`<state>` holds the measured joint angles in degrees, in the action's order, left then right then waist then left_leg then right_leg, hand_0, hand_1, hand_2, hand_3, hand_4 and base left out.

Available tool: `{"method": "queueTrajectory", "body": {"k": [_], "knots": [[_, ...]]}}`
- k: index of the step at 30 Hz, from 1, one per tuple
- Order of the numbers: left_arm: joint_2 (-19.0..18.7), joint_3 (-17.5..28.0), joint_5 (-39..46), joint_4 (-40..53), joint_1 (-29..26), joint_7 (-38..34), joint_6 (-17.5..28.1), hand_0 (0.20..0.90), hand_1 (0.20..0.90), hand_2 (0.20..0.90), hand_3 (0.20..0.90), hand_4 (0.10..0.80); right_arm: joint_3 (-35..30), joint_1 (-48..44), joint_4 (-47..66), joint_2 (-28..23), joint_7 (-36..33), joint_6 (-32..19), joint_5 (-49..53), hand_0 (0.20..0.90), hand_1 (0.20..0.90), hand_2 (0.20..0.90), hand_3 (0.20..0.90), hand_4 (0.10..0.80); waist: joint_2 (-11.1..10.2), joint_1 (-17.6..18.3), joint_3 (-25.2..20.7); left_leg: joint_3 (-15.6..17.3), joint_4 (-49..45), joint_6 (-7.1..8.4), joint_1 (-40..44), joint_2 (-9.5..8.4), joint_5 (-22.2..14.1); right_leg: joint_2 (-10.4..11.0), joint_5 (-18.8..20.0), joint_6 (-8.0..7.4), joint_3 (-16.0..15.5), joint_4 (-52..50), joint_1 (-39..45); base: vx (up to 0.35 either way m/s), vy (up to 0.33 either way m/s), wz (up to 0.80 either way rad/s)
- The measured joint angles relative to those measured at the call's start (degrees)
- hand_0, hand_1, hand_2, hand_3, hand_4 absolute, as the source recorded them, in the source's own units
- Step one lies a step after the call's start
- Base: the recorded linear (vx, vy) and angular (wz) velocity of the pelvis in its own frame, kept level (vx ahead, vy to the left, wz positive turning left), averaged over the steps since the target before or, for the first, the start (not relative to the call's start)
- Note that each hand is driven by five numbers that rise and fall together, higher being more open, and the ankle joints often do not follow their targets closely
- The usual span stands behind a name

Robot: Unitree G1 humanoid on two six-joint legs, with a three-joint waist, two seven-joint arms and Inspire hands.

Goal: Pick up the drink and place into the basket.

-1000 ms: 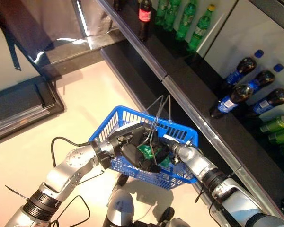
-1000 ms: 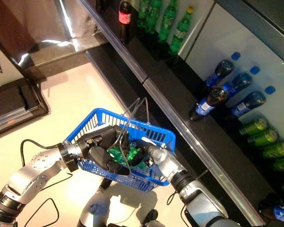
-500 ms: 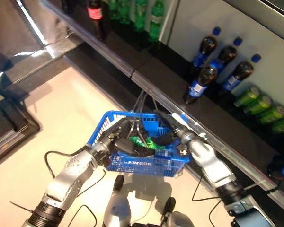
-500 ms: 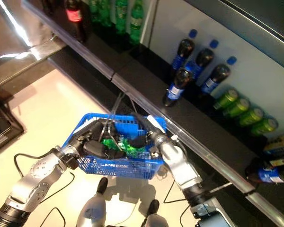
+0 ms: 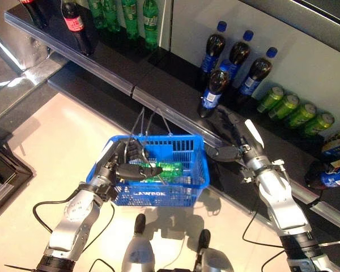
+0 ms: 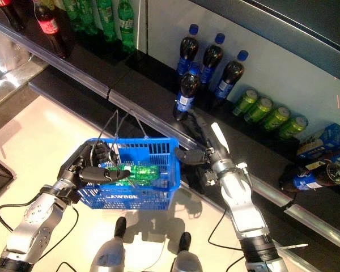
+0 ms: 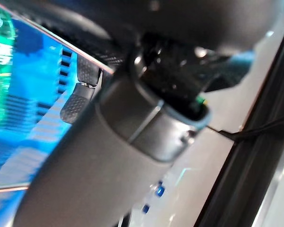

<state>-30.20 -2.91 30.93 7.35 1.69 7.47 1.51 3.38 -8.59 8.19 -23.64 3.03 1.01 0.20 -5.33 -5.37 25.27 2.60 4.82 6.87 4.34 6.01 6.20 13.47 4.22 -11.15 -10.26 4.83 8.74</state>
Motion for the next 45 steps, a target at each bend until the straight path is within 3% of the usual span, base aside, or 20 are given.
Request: {"method": "queueTrajectory", "body": {"k": [7,11,20,23,31,35,45], "knots": [[2.82,0.33,-0.35,-6.17,1.63,-1.97,-0.01,0.3,0.3,0.3,0.2,0.1,-6.17,3.21,1.81,1.53,-2.13,-4.38,0.25,0.9,0.9,0.9,0.9,0.8,0.09,3.35,-0.11,1.56,0.01,-0.01,0.39,0.16,-0.48,-0.04,0.08,0.01,1.63,0.0,-0.72,-0.027,0.003,-0.12],[5.57,4.12,-0.61,-11.25,3.52,-6.23,0.09,0.3,0.3,0.3,0.2,0.1,-8.73,5.28,1.59,3.81,-6.16,-6.18,0.48,0.9,0.9,0.9,0.9,0.8,0.11,5.14,-0.11,2.05,0.02,0.0,0.4,0.19,-0.76,-0.04,0.08,0.01,2.52,0.0,-1.38,-0.037,0.0,-0.11],[11.78,7.96,0.7,-15.9,3.7,-11.85,1.44,0.3,0.3,0.3,0.2,0.1,-9.79,9.29,-3.43,7.81,-13.33,-9.92,-0.06,0.9,0.9,0.9,0.9,0.8,0.01,6.48,-0.17,3.5,0.04,-0.03,0.6,0.2,-1.09,-0.05,0.27,-0.05,4.13,0.0,-2.25,-0.023,-0.005,-0.08],[11.99,7.97,1.58,-16.58,3.76,-11.88,1.45,0.3,0.3,0.3,0.2,0.1,-9.84,9.55,-4.91,7.96,-14.0,-10.44,-0.05,0.9,0.9,0.9,0.9,0.8,-0.03,6.57,-0.19,4.38,0.04,-0.05,0.61,0.21,-1.1,-0.05,0.62,-0.05,4.91,0.0,-2.85,-0.006,-0.012,-0.13],[12.44,8.81,3.89,-18.59,4.62,-11.86,1.71,0.3,0.3,0.3,0.2,0.1,-11.27,11.25,-13.01,10.51,-19.15,-11.46,-0.2,0.9,0.9,0.9,0.9,0.8,-0.2,7.16,-0.33,4.71,0.04,-0.09,0.67,0.22,-1.14,-0.05,0.72,-0.03,5.26,0.0,-3.05,-0.001,-0.001,-0.01],[14.83,10.93,5.96,-19.35,4.84,-11.77,2.95,0.3,0.3,0.3,0.2,0.1,-12.54,11.87,-20.44,12.85,-21.53,-12.91,0.64,0.9,0.9,0.9,0.9,0.8,-0.21,7.29,-0.6,4.92,0.05,-0.1,0.81,0.23,-1.23,-0.07,0.75,-0.03,5.64,0.0,-3.16,0.001,0.009,-0.04],[15.9,10.94,5.57,-35.28,4.49,-12.19,6.15,0.3,0.3,0.3,0.2,0.1,-13.23,14.1,-37.74,14.41,-25.7,-13.18,6.96,0.9,0.9,0.9,0.9,0.8,0.47,8.9,-8.24,6.58,0.13,-0.36,1.62,0.26,-2.22,-0.06,0.72,-0.07,6.59,0.05,-3.53,-0.004,0.011,-0.09]]}}
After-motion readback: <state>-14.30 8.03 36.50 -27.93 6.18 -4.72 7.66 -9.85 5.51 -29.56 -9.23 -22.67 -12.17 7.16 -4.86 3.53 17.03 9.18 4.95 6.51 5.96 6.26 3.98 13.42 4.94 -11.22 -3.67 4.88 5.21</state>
